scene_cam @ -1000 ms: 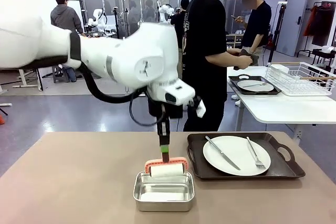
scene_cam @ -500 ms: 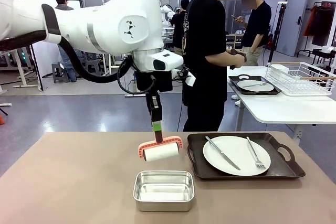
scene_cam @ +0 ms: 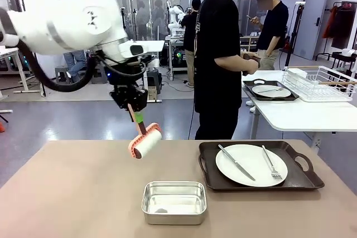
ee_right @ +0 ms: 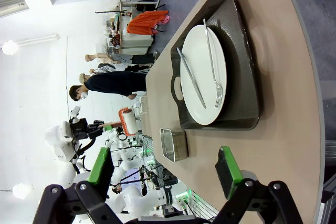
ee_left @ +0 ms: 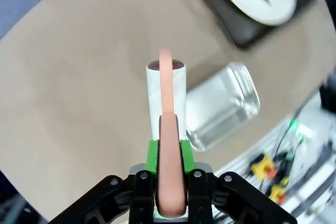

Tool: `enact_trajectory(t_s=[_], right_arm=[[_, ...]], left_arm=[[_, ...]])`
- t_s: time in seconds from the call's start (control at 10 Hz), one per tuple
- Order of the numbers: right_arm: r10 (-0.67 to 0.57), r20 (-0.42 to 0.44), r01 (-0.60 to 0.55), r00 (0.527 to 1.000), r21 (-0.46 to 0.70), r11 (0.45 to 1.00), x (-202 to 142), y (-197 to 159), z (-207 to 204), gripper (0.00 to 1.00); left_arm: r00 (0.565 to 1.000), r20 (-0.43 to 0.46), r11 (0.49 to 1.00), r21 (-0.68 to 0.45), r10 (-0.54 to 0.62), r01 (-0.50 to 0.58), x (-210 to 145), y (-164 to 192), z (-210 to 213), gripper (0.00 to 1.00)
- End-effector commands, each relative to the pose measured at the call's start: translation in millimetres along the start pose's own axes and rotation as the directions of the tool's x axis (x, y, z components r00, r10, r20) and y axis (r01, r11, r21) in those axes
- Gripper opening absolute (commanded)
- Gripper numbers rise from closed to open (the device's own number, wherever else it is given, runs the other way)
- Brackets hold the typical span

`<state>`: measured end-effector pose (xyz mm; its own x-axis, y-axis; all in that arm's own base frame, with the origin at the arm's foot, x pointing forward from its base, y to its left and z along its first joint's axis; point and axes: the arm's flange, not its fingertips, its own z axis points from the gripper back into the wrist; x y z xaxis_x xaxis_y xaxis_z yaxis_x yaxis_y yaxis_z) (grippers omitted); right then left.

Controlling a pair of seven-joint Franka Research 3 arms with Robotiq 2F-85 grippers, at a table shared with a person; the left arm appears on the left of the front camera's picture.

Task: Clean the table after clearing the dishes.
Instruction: When the left (or right) Handle tray is removed, use the left hand (or right hand) to clean the left (or right) side of the table with the Lint Roller.

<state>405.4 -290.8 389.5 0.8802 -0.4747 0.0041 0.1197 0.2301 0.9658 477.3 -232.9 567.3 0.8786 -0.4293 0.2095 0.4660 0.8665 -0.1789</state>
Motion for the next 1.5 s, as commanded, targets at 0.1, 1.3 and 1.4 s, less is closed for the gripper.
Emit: enact_trajectory(t_s=[0.1,1.3,1.4], right_arm=[[0.003,0.002,-0.003,1.000,0.002,1.000,-1.7,2.9,0.8,1.00],[0.003,0.002,-0.003,1.000,0.002,1.000,-1.7,2.9,0.8,1.00],[0.003,0.002,-0.003,1.000,0.002,1.000,-1.7,2.9,0.8,1.00]], left_arm=[[0.957,0.107,0.957,0.083,0.270,-0.279,-5.8,17.7,-21.0,0.00],[0.909,0.102,0.908,-0.165,0.403,-0.384,-25.4,94.2,-51.7,0.21],[0.905,0.044,0.892,-0.197,0.423,-0.407,-28.8,113.8,-66.8,0.21]])
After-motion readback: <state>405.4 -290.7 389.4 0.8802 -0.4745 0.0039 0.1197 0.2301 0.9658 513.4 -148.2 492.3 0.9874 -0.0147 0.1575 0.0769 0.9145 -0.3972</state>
